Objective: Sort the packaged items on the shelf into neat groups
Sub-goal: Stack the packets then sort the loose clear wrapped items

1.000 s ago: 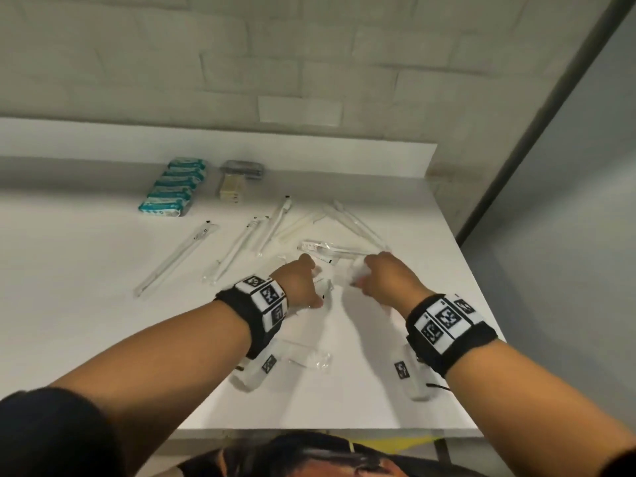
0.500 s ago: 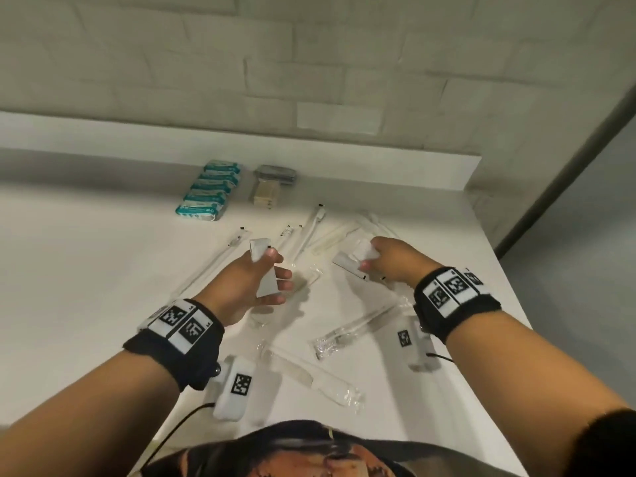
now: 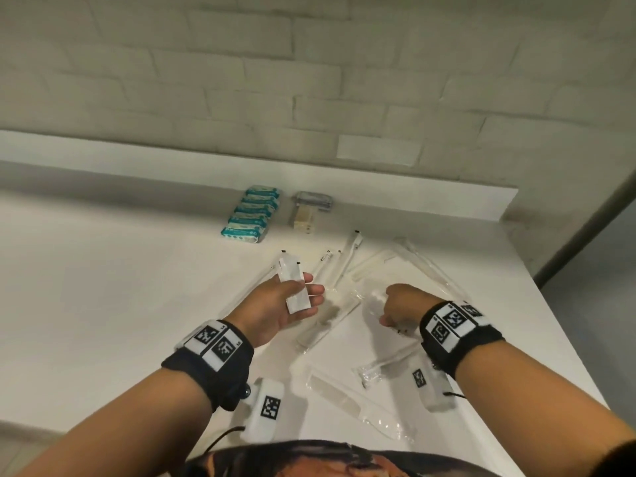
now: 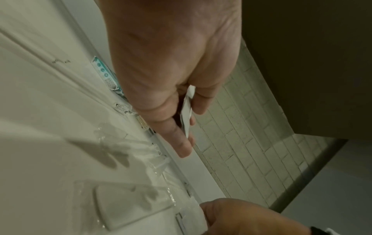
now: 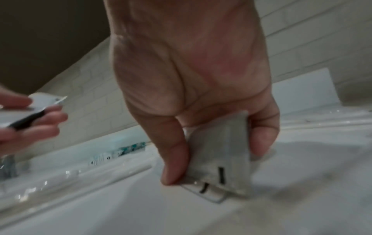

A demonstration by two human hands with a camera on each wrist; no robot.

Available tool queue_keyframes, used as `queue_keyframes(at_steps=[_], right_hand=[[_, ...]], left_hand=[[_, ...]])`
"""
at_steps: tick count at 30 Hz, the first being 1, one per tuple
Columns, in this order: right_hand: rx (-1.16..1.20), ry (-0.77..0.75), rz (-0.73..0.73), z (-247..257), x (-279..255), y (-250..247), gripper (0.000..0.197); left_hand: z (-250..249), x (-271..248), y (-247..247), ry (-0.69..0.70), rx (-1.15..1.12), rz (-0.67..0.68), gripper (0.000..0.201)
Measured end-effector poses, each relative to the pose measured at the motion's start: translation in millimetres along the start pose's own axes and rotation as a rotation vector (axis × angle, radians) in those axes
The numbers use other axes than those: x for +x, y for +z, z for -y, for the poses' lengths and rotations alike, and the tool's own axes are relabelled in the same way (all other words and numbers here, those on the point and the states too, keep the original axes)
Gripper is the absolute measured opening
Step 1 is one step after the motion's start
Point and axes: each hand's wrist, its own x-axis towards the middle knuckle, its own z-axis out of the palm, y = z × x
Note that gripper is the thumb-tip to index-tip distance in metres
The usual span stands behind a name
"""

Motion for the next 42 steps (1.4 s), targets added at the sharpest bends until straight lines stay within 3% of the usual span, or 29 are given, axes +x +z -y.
queue_keyframes(at_steps=[3,5,7,8,10,12,14,17,22,25,28,32,35,37,42], right_hand=[[0.157,-0.069,-0.053,11,-20,-18,0.049],[0.563,-0.238,-0.109,22,-35,-34,0.035],[1.077,-0.438,-0.060,39,-53,-48,0.021],[1.244,-0.487,-0.053,48,-61,-52,0.020],[1.352,-0.506,-0.108,63,-71,-54,0.007],[1.330,-0.492,-0.238,71,-77,-52,0.021],[1.308,-0.488,-0.323,74,-80,-49,0.022],[1.323,-0.504,-0.370,77,-77,-43,0.012],[1.359,-0.409,-0.441,85,-74,-38,0.018],[1.377,-0.437,-0.490,85,-75,-37,0.015],[1.215,-0.444,-0.562,90,-76,-32,0.018],[1.142,-0.404,-0.549,93,-73,-26,0.021],[1.120,-0.412,-0.557,89,-68,-28,0.022],[1.157,-0.424,-0.515,86,-65,-30,0.015],[1.231,-0.394,-0.450,71,-64,-43,0.031]], left_hand=[[0,-1,2,0.012,0.039,-0.006,0.015],[-1,-3,8,0.043,0.043,0.011,0.017],[-4,-7,19,0.096,0.025,0.056,0.023],[-6,-9,24,0.122,0.008,0.090,0.026],[-12,-13,35,0.168,-0.025,0.150,0.028],[-18,-16,39,0.209,-0.021,0.172,0.030],[-22,-19,38,0.234,-0.017,0.179,0.032],[-27,-23,34,0.224,-0.057,0.181,0.030],[-29,-21,34,0.175,-0.115,0.138,0.025],[-30,-19,30,0.146,-0.153,0.122,0.030],[-35,-19,25,0.121,-0.202,0.166,0.037],[-39,-18,22,0.117,-0.151,0.222,0.043],[-37,-13,20,0.152,-0.025,0.165,0.027],[-38,-10,17,0.180,0.012,0.125,0.029],[-41,-10,15,0.214,0.064,0.101,0.030]])
